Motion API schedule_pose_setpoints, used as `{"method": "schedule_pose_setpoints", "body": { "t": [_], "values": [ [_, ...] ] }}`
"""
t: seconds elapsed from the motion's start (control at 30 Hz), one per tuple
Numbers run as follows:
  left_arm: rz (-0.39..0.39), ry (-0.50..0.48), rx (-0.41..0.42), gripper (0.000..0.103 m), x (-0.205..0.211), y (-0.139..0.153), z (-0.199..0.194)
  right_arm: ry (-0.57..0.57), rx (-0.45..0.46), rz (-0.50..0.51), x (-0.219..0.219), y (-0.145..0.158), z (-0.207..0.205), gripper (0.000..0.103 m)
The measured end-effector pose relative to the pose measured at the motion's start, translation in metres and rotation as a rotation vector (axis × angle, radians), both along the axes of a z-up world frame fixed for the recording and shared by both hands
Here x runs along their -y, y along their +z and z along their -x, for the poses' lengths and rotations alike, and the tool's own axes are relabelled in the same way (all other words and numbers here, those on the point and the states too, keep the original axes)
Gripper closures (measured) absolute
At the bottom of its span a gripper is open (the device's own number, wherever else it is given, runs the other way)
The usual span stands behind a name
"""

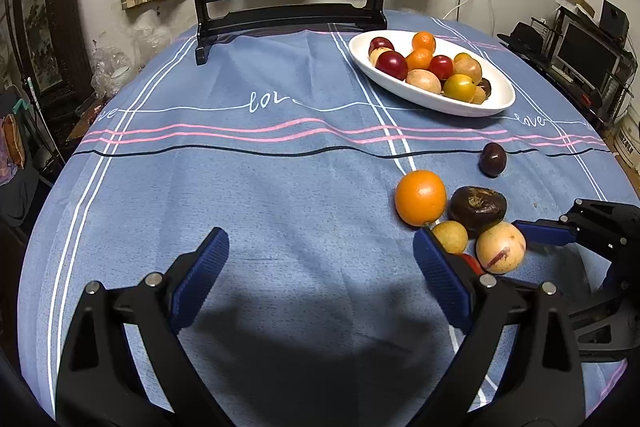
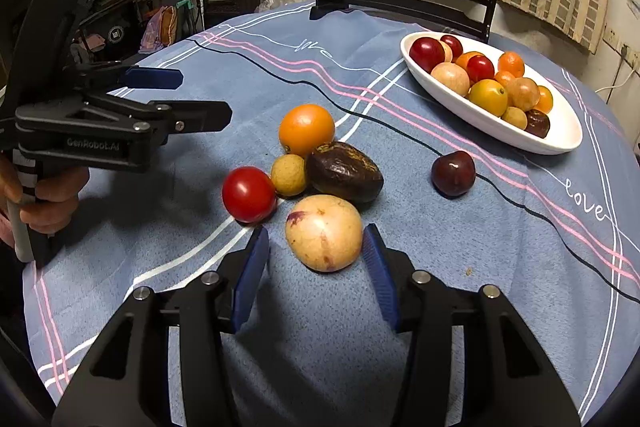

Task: Organize fruits
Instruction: 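Grasp the pale pink-yellow fruit with the right tool while the left tool grasps a red tomato, then carry both fruits onto the white plate and open both tools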

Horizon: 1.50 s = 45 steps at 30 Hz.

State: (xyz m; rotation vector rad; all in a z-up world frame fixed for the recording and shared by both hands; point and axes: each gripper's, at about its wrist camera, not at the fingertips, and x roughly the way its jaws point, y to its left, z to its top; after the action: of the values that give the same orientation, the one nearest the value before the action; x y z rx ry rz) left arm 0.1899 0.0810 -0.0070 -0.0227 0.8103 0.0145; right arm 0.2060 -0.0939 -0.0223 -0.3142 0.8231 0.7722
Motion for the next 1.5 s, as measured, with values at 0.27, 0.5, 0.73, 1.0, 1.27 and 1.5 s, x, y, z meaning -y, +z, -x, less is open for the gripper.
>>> {"method": "schedule_pose_setpoints", "body": {
  "t": [0.27,0.5,0.73,1.0,1.27,1.5],
  "values": [
    [0.054,-0.088,-0.022,0.009,0.008,0.0,0.002,-0.029,-0.015,-0.018,0.005,0.002,-0.006,0.062],
    [0.028,-0.28,-0.022,0.041,0.04,-0.004,0.012,-0.075,-0.024,-0.093,0.024,0.019,-0.012,0.062],
    [0.027,-0.381,-0.049,0.059,0.058,-0.013,0.015,-0.094,-0.032,-0.099,0.027,0.02,-0.015,0.062],
    [0.031,-0.389,-0.092,0.061,0.066,-0.023,0.009,-0.089,-0.029,-0.1,0.027,0.021,-0.014,0.062],
    [0.056,-0.36,-0.121,0.07,0.061,-0.028,0.004,-0.094,-0.017,-0.104,0.03,0.023,-0.013,0.062],
    [0.055,-0.359,-0.115,0.07,0.061,-0.027,0.004,-0.097,-0.018,-0.114,0.031,0.025,-0.011,0.062]
  ]
}}
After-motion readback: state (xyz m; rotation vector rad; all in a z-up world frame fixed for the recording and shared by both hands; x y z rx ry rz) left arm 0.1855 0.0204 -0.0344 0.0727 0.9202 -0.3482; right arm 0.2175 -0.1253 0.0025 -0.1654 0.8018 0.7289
